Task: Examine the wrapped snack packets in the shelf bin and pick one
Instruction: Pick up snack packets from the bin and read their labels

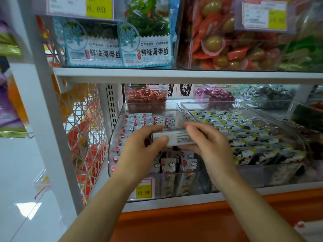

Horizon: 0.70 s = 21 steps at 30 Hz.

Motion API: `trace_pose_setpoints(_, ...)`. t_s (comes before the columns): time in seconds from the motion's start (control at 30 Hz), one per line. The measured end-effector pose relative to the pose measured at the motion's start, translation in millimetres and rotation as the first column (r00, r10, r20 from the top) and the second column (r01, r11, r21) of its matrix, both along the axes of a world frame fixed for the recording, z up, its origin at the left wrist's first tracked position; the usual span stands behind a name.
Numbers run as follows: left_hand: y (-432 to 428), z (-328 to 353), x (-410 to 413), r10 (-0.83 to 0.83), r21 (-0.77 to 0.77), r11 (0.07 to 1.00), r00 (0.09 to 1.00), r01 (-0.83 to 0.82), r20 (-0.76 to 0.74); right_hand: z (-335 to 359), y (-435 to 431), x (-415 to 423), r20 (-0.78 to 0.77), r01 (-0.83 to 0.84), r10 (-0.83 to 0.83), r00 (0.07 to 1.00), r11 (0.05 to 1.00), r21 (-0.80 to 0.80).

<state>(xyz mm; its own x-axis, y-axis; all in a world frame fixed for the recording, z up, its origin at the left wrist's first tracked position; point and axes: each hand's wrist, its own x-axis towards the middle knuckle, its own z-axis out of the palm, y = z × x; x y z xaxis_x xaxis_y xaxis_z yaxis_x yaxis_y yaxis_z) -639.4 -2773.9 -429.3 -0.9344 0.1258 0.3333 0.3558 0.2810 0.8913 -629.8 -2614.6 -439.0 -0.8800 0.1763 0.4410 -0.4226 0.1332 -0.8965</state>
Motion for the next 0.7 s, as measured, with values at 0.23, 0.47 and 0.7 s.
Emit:
trace_pose_setpoints(0.23,1,4,-14,0.044,0.111,0.993,0.999,-0.047,0.033,10,5,-1,-0.019,-0.019,0.022,1.0,0.988,0.154)
trace_pose_setpoints(0.47,2,17,-93,0.077,-0.558,0.813,0.98,-0.167,-0.181,35,18,-46,-0.076,0.272,-0.261,0.962,0.916,0.294)
trace_pose_setpoints(0.7,15,7,-148,-0.029,-0.863,0.493,0.989,-0.11,-0.143,41,20,-114,0.01,0.235,-0.263,0.965,0.879,0.416)
